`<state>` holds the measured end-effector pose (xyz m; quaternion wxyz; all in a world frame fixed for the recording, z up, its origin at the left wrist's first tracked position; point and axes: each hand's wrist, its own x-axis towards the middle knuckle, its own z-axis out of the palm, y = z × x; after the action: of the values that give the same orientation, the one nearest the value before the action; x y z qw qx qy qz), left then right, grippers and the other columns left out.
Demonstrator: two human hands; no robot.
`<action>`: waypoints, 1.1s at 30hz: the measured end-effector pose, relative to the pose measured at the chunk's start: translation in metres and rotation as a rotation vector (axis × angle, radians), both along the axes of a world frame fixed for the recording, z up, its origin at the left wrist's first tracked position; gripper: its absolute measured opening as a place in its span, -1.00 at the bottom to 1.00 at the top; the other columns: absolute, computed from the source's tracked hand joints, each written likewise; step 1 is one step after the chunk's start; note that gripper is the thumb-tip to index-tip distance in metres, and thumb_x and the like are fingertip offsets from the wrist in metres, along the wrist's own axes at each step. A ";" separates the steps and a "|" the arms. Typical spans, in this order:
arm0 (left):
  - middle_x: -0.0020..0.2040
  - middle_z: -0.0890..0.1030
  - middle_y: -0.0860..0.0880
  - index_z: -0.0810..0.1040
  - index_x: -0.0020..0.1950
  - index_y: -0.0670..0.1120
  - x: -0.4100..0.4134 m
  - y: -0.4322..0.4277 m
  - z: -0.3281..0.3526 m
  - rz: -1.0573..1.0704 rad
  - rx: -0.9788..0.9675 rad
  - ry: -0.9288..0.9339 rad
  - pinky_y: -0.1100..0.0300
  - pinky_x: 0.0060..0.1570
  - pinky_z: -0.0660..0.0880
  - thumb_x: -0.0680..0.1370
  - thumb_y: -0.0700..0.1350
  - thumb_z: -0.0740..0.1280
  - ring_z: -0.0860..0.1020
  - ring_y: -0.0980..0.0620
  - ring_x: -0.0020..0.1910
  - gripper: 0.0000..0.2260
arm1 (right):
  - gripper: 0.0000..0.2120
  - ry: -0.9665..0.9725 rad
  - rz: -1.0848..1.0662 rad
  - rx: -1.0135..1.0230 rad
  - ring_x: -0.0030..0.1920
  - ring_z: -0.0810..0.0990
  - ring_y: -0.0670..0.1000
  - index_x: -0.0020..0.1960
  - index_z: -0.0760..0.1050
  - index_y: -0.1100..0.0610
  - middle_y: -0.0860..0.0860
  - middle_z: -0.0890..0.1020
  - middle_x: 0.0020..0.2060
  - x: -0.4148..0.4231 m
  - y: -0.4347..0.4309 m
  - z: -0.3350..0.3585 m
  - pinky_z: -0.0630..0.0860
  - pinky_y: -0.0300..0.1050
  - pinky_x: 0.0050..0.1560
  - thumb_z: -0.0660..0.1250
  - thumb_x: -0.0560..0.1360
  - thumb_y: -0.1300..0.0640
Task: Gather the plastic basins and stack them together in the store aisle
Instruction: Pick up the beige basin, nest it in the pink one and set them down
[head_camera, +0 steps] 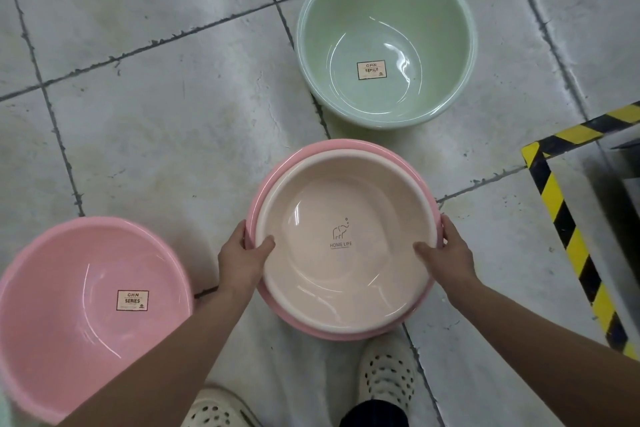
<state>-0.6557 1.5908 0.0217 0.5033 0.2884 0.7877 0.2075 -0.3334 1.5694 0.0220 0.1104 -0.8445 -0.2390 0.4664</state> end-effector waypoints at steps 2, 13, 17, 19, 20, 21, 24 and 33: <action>-0.06 0.69 0.06 0.60 0.08 0.04 -0.001 0.004 -0.002 -0.025 -0.015 -0.018 0.14 -0.04 0.57 0.47 -0.18 0.43 0.65 0.04 -0.04 -0.77 | -0.36 -0.008 0.004 0.003 0.14 0.53 0.13 0.46 0.28 -0.10 -0.03 0.55 0.16 -0.001 0.002 -0.003 0.53 0.13 0.19 0.40 0.43 0.11; -0.09 0.66 0.01 0.55 -0.10 0.11 -0.010 0.015 0.021 0.013 -0.074 -0.054 -0.08 0.00 0.62 0.44 -0.23 0.43 0.65 -0.05 -0.08 -0.77 | -0.36 -0.056 0.020 0.042 0.13 0.55 0.14 0.46 0.31 -0.02 0.02 0.57 0.17 -0.006 0.009 0.029 0.52 0.17 0.21 0.43 0.42 0.12; -0.13 0.69 0.01 0.60 -0.10 0.08 -0.015 0.035 0.079 0.008 -0.042 -0.069 -0.01 -0.08 0.63 0.36 -0.15 0.45 0.67 -0.08 -0.11 -0.82 | -0.44 -0.046 0.011 0.065 0.05 0.57 0.13 0.36 0.40 -0.05 0.00 0.60 0.04 -0.007 0.020 0.096 0.56 0.10 0.11 0.43 0.40 0.14; -0.15 0.69 0.00 0.62 -0.07 0.06 -0.016 0.055 0.117 -0.018 -0.007 -0.074 0.08 -0.15 0.59 0.35 -0.15 0.45 0.66 -0.09 -0.14 -0.80 | -0.53 -0.038 -0.023 0.094 0.01 0.59 0.11 0.24 0.44 -0.09 -0.06 0.61 -0.05 -0.009 0.030 0.138 0.58 0.08 0.07 0.43 0.38 0.18; -0.15 0.68 0.01 0.61 -0.07 0.06 -0.015 0.067 0.137 -0.033 0.008 -0.075 0.10 -0.16 0.58 0.35 -0.15 0.45 0.66 -0.07 -0.15 -0.80 | -0.56 -0.033 -0.042 0.108 -0.01 0.60 0.10 0.19 0.44 -0.11 -0.08 0.61 -0.08 -0.009 0.036 0.159 0.58 0.07 0.05 0.42 0.38 0.19; -0.15 0.68 0.02 0.61 -0.08 0.09 -0.013 0.080 0.158 -0.049 0.022 -0.079 0.11 -0.14 0.58 0.33 -0.13 0.44 0.65 -0.04 -0.16 -0.79 | -0.57 -0.029 -0.061 0.124 -0.02 0.60 0.09 0.17 0.45 -0.11 -0.09 0.61 -0.08 -0.010 0.043 0.179 0.58 0.06 0.05 0.42 0.38 0.20; -0.12 0.68 0.03 0.59 -0.09 0.13 -0.008 0.117 0.215 -0.105 0.052 -0.104 0.14 -0.13 0.55 0.30 -0.09 0.43 0.65 0.00 -0.13 -0.78 | -0.57 -0.023 -0.111 0.182 -0.03 0.61 0.05 0.19 0.46 -0.09 -0.06 0.63 -0.06 -0.009 0.066 0.234 0.55 -0.01 -0.01 0.42 0.38 0.22; -0.12 0.67 0.03 0.62 0.02 0.01 0.032 0.251 0.269 -0.201 0.139 -0.059 0.15 -0.13 0.55 0.40 -0.15 0.46 0.65 0.02 -0.12 -0.78 | -0.61 -0.066 -0.054 0.236 -0.11 0.57 0.01 0.15 0.45 -0.05 -0.13 0.59 -0.13 0.034 0.182 0.290 0.48 -0.07 -0.11 0.45 0.39 0.18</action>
<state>-0.6235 1.8414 0.2907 0.5234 0.3939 0.7232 0.2187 -0.2996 1.7515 0.3122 0.2134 -0.8468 -0.2728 0.4037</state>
